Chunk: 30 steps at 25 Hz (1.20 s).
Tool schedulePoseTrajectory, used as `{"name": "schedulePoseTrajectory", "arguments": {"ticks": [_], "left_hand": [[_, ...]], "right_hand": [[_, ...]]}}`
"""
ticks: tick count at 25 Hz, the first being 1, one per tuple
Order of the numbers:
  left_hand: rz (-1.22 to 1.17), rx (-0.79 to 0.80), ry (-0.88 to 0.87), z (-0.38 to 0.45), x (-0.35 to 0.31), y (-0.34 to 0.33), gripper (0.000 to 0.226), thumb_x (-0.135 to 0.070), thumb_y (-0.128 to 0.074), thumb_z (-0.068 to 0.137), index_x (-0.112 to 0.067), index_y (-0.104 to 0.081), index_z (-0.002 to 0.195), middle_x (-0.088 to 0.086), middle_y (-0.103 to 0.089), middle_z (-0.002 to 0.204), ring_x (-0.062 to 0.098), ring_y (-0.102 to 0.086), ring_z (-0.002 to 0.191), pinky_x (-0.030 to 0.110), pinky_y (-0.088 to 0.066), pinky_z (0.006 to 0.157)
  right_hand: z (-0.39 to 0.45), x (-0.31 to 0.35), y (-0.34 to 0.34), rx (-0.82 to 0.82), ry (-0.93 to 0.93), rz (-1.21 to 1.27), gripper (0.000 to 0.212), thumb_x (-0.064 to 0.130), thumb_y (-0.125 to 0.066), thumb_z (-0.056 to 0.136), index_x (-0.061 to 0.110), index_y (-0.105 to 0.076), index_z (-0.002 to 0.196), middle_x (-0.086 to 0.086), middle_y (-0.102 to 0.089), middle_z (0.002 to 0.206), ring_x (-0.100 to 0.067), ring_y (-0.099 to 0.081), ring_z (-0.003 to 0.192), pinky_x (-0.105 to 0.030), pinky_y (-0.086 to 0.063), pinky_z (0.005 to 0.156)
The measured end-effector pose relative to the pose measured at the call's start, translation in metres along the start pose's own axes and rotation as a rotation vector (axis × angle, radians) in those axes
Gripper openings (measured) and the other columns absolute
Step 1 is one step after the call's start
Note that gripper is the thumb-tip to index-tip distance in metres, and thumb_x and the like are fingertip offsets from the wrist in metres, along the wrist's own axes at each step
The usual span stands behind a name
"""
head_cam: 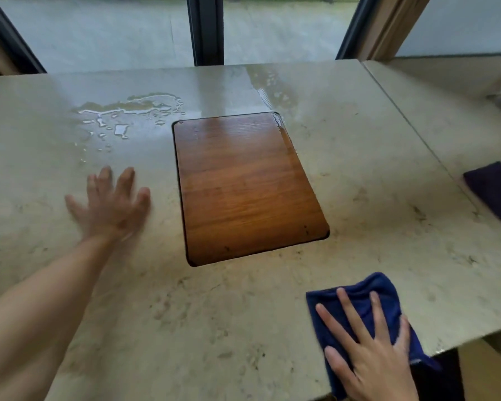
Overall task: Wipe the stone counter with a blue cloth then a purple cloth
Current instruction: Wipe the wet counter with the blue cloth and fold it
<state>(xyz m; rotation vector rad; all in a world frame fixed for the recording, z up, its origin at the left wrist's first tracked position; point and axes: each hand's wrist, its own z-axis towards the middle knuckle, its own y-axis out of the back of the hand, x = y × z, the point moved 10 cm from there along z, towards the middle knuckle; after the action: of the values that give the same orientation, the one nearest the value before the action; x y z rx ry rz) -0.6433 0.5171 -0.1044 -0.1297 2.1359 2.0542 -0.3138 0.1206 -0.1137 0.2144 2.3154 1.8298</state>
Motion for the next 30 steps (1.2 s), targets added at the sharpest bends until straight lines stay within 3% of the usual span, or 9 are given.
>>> {"name": "schedulePoseTrajectory", "arguments": {"ticks": [2, 4, 8, 11, 14, 20, 25, 30], "left_hand": [[0.002, 0.025, 0.004, -0.001, 0.0, -0.004, 0.057, -0.062, -0.025, 0.092, -0.043, -0.025, 0.145, 0.003, -0.015, 0.162, 0.026, -0.009, 0.151, 0.071, -0.002, 0.111], [0.009, 0.03, 0.009, -0.003, 0.001, -0.006, 0.061, -0.064, -0.022, 0.089, -0.043, -0.024, 0.146, 0.002, -0.013, 0.163, 0.024, -0.008, 0.152, 0.069, -0.001, 0.112], [0.004, 0.035, 0.041, 0.0, 0.005, -0.005, 0.065, -0.066, -0.02, 0.087, -0.044, -0.025, 0.148, 0.0, -0.013, 0.165, 0.022, -0.007, 0.152, 0.067, -0.001, 0.113], [0.026, 0.061, 0.068, -0.003, 0.007, -0.01, 0.067, -0.065, -0.02, 0.087, -0.046, -0.022, 0.15, -0.003, -0.009, 0.166, 0.019, -0.003, 0.153, 0.064, 0.0, 0.114], [0.04, 0.052, 0.082, -0.002, 0.008, -0.011, 0.067, -0.065, -0.024, 0.086, -0.046, -0.025, 0.15, -0.004, -0.012, 0.166, 0.021, -0.007, 0.152, 0.065, -0.005, 0.114], [0.044, 0.014, 0.068, 0.0, 0.008, -0.012, 0.069, -0.061, -0.035, 0.082, -0.043, -0.031, 0.149, -0.003, -0.021, 0.164, 0.024, -0.017, 0.151, 0.068, -0.01, 0.112], [0.084, 0.017, 0.04, 0.002, 0.007, -0.011, 0.068, -0.06, -0.033, 0.086, -0.04, -0.029, 0.15, 0.001, -0.022, 0.163, 0.027, -0.018, 0.15, 0.071, -0.012, 0.111], [0.077, 0.072, 0.068, 0.006, 0.008, -0.01, 0.069, -0.067, -0.02, 0.088, -0.043, -0.021, 0.152, 0.0, -0.012, 0.166, 0.024, -0.007, 0.152, 0.069, -0.004, 0.113]], "right_hand": [[0.036, 0.006, 0.006, -0.009, 0.007, 0.026, 0.062, 0.062, -0.029, 0.094, 0.05, -0.022, 0.154, 0.008, -0.02, 0.166, -0.042, -0.02, 0.148, -0.075, -0.014, 0.104], [0.091, 0.014, 0.019, -0.03, -0.001, 0.085, 0.059, 0.065, -0.023, 0.095, 0.054, -0.017, 0.153, 0.012, -0.01, 0.168, -0.039, -0.009, 0.152, -0.076, -0.009, 0.108], [0.209, 0.019, 0.044, -0.009, 0.001, 0.151, 0.058, 0.068, -0.012, 0.093, 0.065, 0.009, 0.147, 0.021, 0.016, 0.164, -0.03, 0.021, 0.152, -0.074, 0.002, 0.112], [0.297, 0.021, 0.078, -0.086, 0.04, 0.119, 0.057, 0.067, -0.015, 0.094, 0.064, 0.003, 0.148, 0.019, 0.008, 0.165, -0.033, 0.008, 0.154, -0.075, 0.0, 0.112], [0.431, 0.026, 0.107, -0.031, 0.049, 0.187, 0.054, 0.069, -0.015, 0.096, 0.067, 0.007, 0.145, 0.022, 0.015, 0.164, -0.031, 0.018, 0.152, -0.074, 0.01, 0.111], [0.637, 0.04, 0.157, -0.008, 0.02, 0.211, 0.053, 0.059, -0.018, 0.1, 0.06, -0.005, 0.151, 0.015, 0.008, 0.168, -0.037, 0.016, 0.152, -0.077, 0.009, 0.109], [0.637, 0.078, 0.16, 0.02, 0.15, 0.164, 0.05, 0.054, -0.015, 0.101, 0.064, -0.004, 0.148, 0.017, 0.008, 0.167, -0.038, 0.016, 0.152, -0.076, 0.011, 0.11], [0.51, 0.102, 0.132, 0.015, 0.341, 0.134, 0.048, 0.06, -0.012, 0.1, 0.069, 0.006, 0.144, 0.019, 0.013, 0.166, -0.034, 0.018, 0.151, -0.074, 0.011, 0.111]]}}
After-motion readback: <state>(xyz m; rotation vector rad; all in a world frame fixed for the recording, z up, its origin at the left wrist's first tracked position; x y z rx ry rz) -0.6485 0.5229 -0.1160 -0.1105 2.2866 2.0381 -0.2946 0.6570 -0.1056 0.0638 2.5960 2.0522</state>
